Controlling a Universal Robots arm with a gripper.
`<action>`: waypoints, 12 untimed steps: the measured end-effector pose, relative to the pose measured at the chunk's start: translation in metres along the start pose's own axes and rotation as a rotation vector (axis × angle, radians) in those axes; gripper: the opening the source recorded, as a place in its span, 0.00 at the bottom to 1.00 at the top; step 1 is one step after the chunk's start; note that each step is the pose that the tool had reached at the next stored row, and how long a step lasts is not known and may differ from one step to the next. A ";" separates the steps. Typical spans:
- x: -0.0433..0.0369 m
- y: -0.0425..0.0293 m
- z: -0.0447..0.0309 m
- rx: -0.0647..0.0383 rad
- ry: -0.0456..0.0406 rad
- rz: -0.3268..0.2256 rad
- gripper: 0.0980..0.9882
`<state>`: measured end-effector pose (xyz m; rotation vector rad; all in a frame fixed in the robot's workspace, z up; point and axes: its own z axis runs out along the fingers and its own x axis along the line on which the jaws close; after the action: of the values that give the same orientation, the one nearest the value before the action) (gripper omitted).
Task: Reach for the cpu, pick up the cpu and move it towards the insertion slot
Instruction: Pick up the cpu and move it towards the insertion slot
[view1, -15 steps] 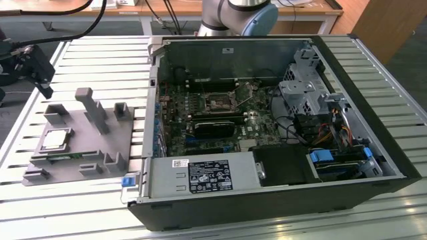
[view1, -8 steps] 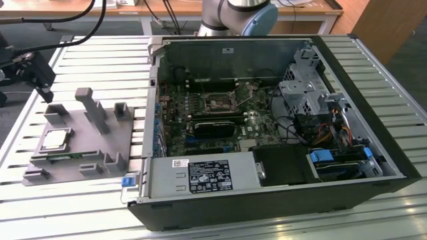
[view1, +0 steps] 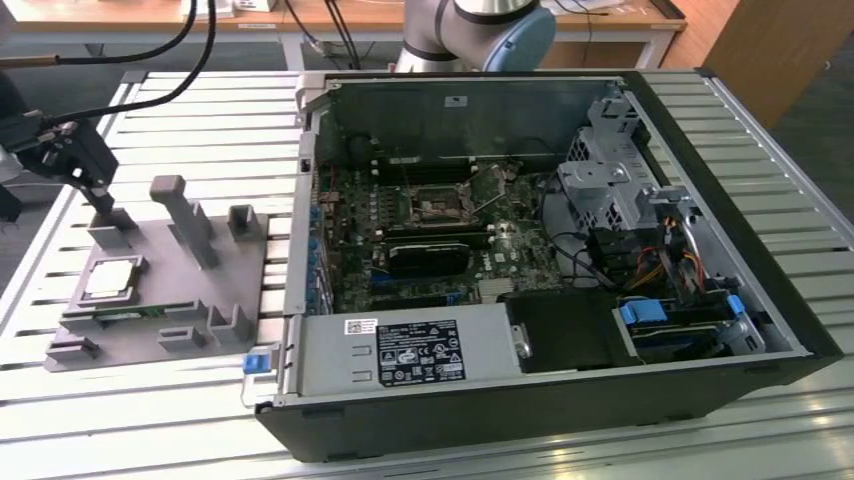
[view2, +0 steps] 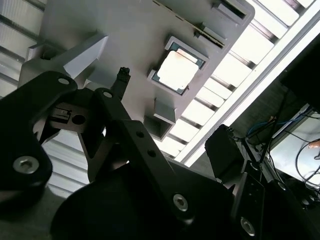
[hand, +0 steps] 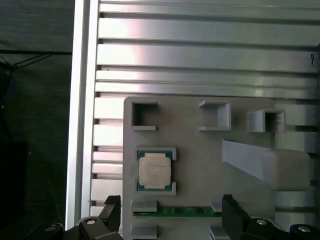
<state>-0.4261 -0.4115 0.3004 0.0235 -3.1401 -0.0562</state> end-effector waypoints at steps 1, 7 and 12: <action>0.0000 -0.0001 0.0015 0.000 0.0000 0.000 0.88; 0.0000 -0.0003 0.0078 0.000 0.0000 0.000 0.88; 0.0000 -0.0004 0.0116 0.000 0.0000 0.000 0.88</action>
<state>-0.4261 -0.4115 0.2888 0.0235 -3.1402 -0.0562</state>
